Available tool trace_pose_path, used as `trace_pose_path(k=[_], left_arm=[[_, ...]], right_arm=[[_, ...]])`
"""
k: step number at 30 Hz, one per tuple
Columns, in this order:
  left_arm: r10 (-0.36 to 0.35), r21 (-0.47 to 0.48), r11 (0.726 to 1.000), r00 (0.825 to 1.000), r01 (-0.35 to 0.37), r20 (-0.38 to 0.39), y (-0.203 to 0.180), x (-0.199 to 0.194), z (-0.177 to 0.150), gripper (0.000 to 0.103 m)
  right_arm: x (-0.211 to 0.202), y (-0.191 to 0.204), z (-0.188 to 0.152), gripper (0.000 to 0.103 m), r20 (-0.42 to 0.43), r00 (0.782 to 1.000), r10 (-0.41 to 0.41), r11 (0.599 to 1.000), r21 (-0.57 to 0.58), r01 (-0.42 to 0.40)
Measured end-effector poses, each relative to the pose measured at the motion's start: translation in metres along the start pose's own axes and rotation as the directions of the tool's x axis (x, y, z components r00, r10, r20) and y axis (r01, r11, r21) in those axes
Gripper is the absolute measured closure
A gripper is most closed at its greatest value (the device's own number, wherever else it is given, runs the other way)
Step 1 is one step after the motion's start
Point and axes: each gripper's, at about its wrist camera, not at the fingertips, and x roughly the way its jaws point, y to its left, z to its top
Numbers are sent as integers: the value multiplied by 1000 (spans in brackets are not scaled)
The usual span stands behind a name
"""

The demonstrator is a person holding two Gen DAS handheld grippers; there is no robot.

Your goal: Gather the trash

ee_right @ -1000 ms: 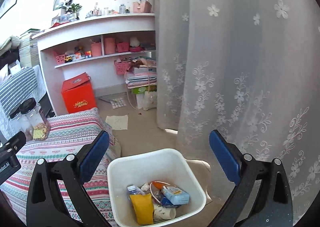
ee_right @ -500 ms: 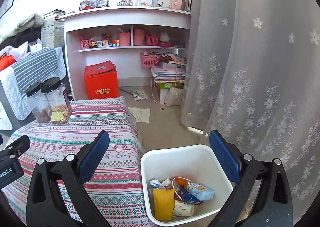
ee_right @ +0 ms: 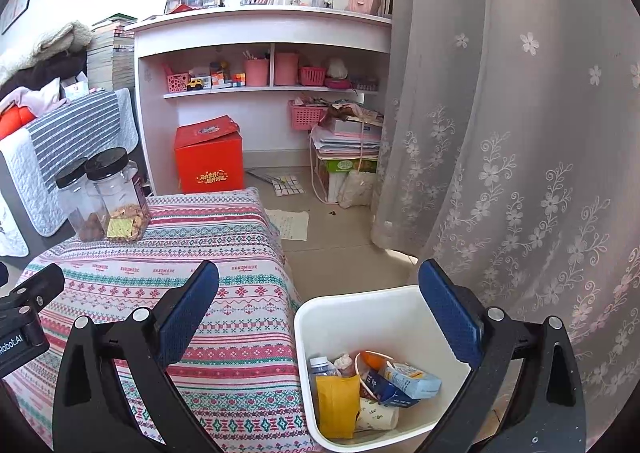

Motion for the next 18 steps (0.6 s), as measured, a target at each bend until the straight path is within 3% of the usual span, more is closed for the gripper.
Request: trace_pose_path(k=[18], left_arm=[[-2, 5, 1000, 1000, 2, 0, -2, 1, 2, 7]], right_arm=[[3, -1, -4, 7, -11, 1000, -3, 1000, 2, 3]])
